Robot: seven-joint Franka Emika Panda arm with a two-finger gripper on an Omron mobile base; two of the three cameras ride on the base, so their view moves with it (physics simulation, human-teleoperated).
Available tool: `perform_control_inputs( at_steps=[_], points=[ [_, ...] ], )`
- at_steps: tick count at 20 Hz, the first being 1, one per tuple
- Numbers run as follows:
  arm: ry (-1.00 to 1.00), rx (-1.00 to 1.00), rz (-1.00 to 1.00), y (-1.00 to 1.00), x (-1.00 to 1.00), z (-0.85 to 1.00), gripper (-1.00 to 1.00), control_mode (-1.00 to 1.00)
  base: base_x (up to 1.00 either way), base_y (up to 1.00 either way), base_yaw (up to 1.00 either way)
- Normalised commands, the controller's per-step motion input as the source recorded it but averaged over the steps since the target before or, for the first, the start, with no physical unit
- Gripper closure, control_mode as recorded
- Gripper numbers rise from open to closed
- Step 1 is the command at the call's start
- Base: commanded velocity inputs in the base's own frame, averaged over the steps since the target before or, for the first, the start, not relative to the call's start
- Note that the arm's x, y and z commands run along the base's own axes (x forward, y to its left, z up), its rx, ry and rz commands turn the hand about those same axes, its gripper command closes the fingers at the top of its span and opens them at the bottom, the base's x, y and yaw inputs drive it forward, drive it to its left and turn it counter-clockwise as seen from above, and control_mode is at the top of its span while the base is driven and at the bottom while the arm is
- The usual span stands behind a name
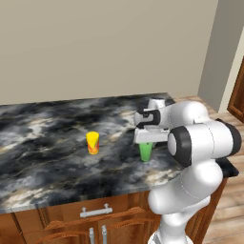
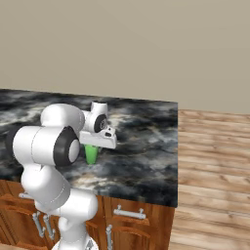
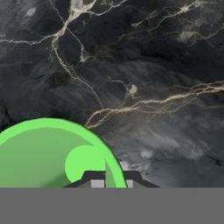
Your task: Pick the cup and cup and place them in the sink. Then turn on the water.
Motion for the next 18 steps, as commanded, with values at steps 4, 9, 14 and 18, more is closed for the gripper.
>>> perform_control_inputs(
  at_steps=[4,9,14,18],
  points=[
    [0.0,0.0,0.0,-0.06,0.0,0.11,1.0,-1.0,0.0,0.0,0.0],
    [0.0,0.0,0.0,-0.03,-0.09,0.14,1.0,-1.0,0.0,0.0,0.0],
    [-0.03,0.0,0.0,0.0,-0.27,0.38,1.0,-1.0,0.0,0.0,0.0],
    [-0.06,0.0,0.0,0.0,-0.24,0.65,1.0,-1.0,0.0,0.0,0.0]
  ],
)
